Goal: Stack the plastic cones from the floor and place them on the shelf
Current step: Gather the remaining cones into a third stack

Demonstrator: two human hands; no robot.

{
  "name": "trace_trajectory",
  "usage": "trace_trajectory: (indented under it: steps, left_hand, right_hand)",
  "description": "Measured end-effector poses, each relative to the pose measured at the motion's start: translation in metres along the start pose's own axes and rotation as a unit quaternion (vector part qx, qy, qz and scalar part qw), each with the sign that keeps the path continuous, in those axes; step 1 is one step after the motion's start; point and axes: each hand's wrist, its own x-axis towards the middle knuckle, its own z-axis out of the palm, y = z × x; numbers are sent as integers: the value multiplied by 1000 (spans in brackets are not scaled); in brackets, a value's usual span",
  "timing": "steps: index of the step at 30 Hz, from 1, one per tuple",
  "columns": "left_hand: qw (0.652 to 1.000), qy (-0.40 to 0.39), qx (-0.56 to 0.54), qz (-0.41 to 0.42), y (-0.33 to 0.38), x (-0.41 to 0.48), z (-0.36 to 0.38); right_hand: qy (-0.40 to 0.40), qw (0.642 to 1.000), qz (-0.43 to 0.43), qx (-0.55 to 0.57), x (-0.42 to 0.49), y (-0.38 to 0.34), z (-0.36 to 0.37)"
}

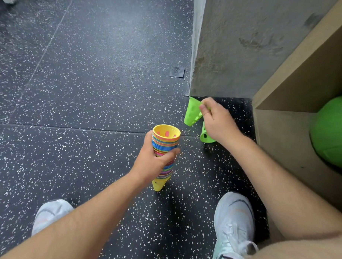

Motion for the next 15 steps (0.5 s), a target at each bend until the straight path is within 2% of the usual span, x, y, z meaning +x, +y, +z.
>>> trace_trajectory:
  steps: [4, 8, 12, 15]
  left_hand:
    - [1000, -11, 18, 4, 1, 0, 1]
    - [999, -11, 40, 17, -1, 0, 5]
    - [999, -14, 33, 23, -1, -2, 8]
    - [999, -14, 27, 17, -1, -4, 9]
  right_hand:
    - [37, 996, -48, 62, -18, -31, -18]
    - [14, 990, -140, 10, -30, -42, -10]
    - [-68, 984, -158, -49, -44, -35, 10]
    - [-136, 984, -117, -12, -58, -32, 18]
